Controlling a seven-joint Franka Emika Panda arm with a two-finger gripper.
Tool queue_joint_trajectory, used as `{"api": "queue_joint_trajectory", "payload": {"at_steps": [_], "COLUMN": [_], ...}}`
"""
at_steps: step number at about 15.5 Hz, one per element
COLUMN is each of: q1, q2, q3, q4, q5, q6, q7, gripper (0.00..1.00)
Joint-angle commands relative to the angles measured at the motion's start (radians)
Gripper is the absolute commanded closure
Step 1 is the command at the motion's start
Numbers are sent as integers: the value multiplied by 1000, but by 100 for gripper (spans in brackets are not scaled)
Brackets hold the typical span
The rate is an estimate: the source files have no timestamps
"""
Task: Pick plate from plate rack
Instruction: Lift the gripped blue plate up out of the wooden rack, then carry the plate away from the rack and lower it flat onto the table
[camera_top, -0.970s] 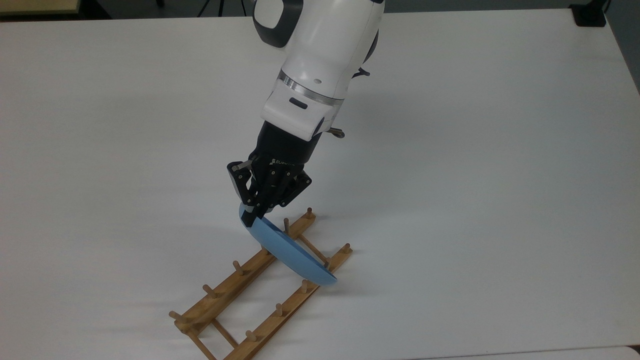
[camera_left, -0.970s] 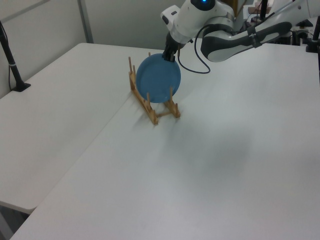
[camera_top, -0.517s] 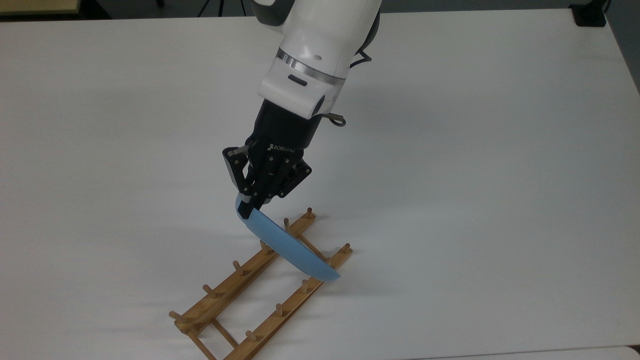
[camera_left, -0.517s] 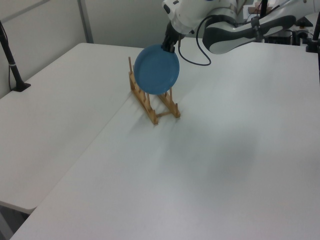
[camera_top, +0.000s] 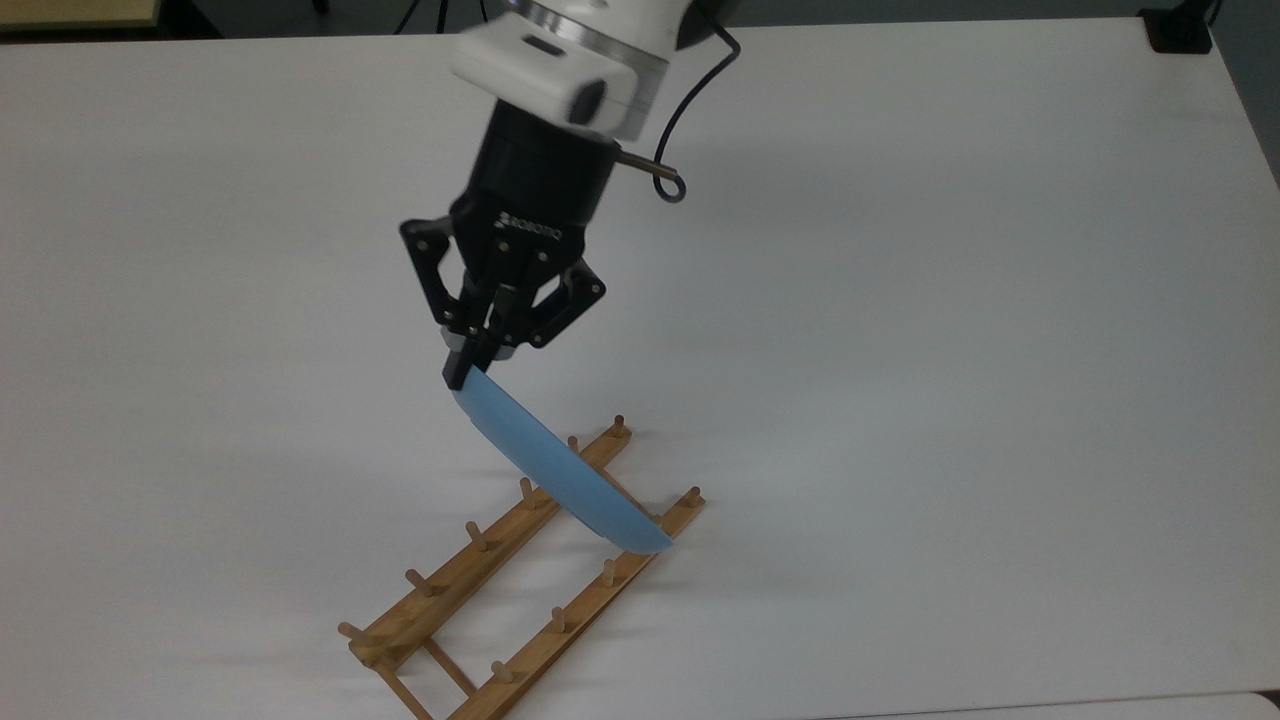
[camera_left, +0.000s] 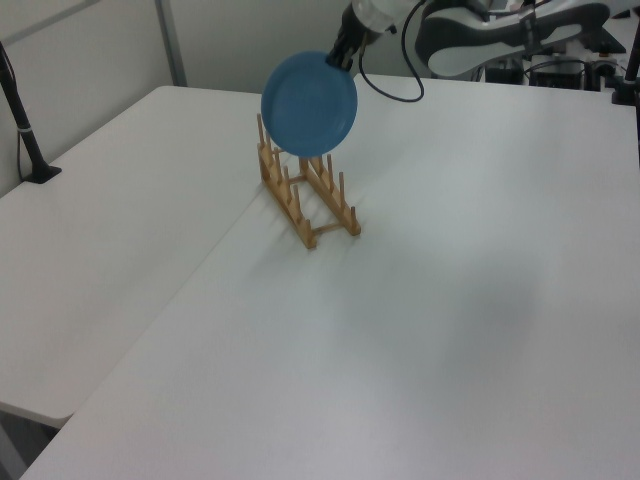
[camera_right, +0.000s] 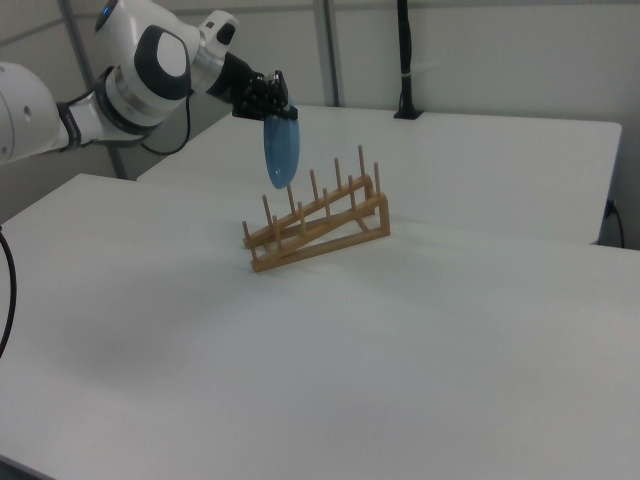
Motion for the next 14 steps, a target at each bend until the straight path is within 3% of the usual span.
{"api": "queue_joint_trajectory", "payload": {"at_steps": [1, 3, 5, 9, 11, 14], "q1": [-116, -163, -232, -329, -376, -421], "q2": [-70, -89, -92, -99, -104, -89], "q3": [104, 126, 158, 170, 170, 169], "q4": [-56, -97, -102, -98, -99, -137], "q5": [192, 309, 436, 718, 762, 763], "q6": [-1, -32, -169, -438, -561, -603], "q7": [39, 38, 18, -218, -294, -379], "gripper": [100, 100, 100, 100, 100, 100]}}
